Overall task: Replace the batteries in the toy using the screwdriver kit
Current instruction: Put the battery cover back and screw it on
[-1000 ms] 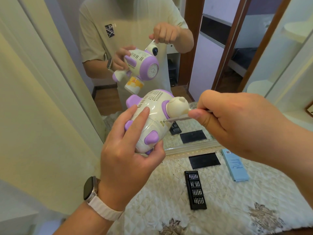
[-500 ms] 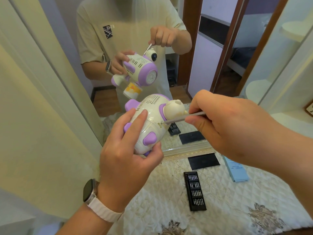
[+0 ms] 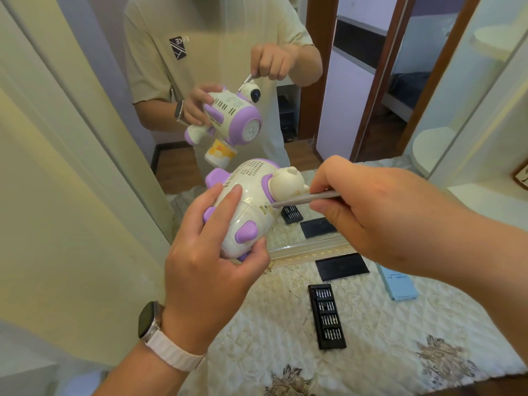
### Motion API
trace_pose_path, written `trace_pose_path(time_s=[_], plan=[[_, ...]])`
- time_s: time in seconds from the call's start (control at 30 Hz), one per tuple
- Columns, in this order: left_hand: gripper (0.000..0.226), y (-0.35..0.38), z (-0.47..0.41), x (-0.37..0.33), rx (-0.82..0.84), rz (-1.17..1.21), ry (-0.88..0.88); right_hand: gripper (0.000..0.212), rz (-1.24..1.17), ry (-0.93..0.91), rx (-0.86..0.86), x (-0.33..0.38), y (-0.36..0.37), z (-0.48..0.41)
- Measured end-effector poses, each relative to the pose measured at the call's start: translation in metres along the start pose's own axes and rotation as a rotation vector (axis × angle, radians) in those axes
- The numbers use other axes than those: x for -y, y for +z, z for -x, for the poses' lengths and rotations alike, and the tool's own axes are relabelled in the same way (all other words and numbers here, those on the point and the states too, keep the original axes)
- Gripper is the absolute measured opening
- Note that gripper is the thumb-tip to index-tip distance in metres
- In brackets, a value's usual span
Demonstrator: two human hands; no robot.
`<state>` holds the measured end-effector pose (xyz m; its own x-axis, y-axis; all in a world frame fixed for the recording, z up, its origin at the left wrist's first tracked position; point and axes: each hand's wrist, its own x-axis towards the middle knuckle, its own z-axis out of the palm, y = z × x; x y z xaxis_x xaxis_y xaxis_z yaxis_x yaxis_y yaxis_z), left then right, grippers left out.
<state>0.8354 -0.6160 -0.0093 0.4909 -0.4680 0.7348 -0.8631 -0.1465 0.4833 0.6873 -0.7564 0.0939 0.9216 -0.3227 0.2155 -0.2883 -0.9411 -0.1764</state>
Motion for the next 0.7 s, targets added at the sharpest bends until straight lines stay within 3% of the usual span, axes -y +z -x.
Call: trace_pose_path(time_s=[0.17, 0.3, 0.5, 0.7], plan=[[0.06, 0.007, 0.006, 0.0, 0.027, 0.018, -0.013, 0.049, 0.097, 0.011, 0.011, -0.014, 0.009, 0.0], [0.059, 0.017, 0.011, -0.002, 0.057, 0.029, -0.046, 0.052, 0.0, 0.041, 0.023, -0.031, 0.02, 0.005], [0.062, 0.043, 0.044, 0.009, 0.127, 0.058, -0.171, 0.027, -0.548, 0.282, -0.075, -0.065, 0.059, 0.03], [0.064, 0.085, 0.128, 0.04, 0.289, -0.02, -0.38, 0.021, -1.2, 0.67, 0.139, -0.089, 0.134, 0.065]])
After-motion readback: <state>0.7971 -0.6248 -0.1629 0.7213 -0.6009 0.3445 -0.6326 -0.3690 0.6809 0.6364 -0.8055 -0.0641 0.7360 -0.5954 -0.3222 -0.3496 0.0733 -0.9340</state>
